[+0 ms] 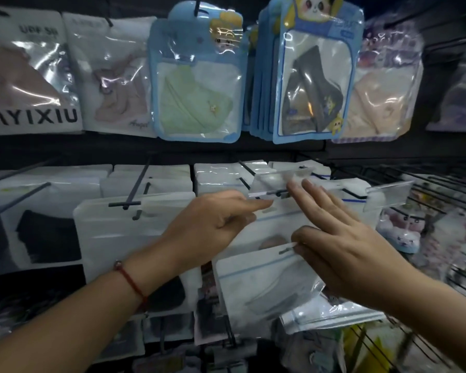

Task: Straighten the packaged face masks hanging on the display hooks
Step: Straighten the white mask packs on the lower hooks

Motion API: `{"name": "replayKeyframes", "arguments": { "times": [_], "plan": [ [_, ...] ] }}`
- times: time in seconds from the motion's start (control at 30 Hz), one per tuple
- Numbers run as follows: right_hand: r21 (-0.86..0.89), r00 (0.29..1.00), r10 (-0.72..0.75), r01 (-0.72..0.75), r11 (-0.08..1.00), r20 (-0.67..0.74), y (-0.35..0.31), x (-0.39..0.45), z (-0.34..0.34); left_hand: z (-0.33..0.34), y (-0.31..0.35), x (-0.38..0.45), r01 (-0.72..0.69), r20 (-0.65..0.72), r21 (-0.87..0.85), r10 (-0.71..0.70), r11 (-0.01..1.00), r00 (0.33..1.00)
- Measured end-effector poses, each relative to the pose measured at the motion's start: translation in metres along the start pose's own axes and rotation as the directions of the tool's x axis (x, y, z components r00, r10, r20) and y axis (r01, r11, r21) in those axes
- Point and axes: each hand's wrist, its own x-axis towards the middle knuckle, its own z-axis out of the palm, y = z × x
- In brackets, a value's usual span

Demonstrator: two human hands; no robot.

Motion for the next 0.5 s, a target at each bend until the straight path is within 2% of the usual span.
{"name": "replayKeyframes", "arguments": {
  "times": [0.17, 0.27, 0.4, 0.5],
  "plan": [
    [-0.015, 1.0, 0.027, -0.026, 1.0, 0.012, 0.0, 0.004, 0.002, 0.004, -0.003, 0.007, -0.044, -0.064, 0.038, 0.046, 0.998, 0.997],
    [0.0, 0.999, 0.038, -0.038, 0.999, 0.007, -0.002, 0.004, 0.003, 0.005, -0.005, 0.008, -0.071, -0.053, 0.105, 0.077, 0.992, 0.996],
    [0.009, 0.999, 0.048, -0.048, 0.999, -0.007, -0.002, 0.005, 0.007, 0.01, -0.011, 0.006, -0.122, -0.04, 0.283, 0.139, 0.951, 0.989],
    [0.005, 0.998, 0.055, -0.055, 0.998, -0.013, -0.003, 0.005, 0.01, 0.015, -0.021, 0.007, -0.199, -0.073, 0.465, 0.262, 0.863, 0.962]
  ]
}}
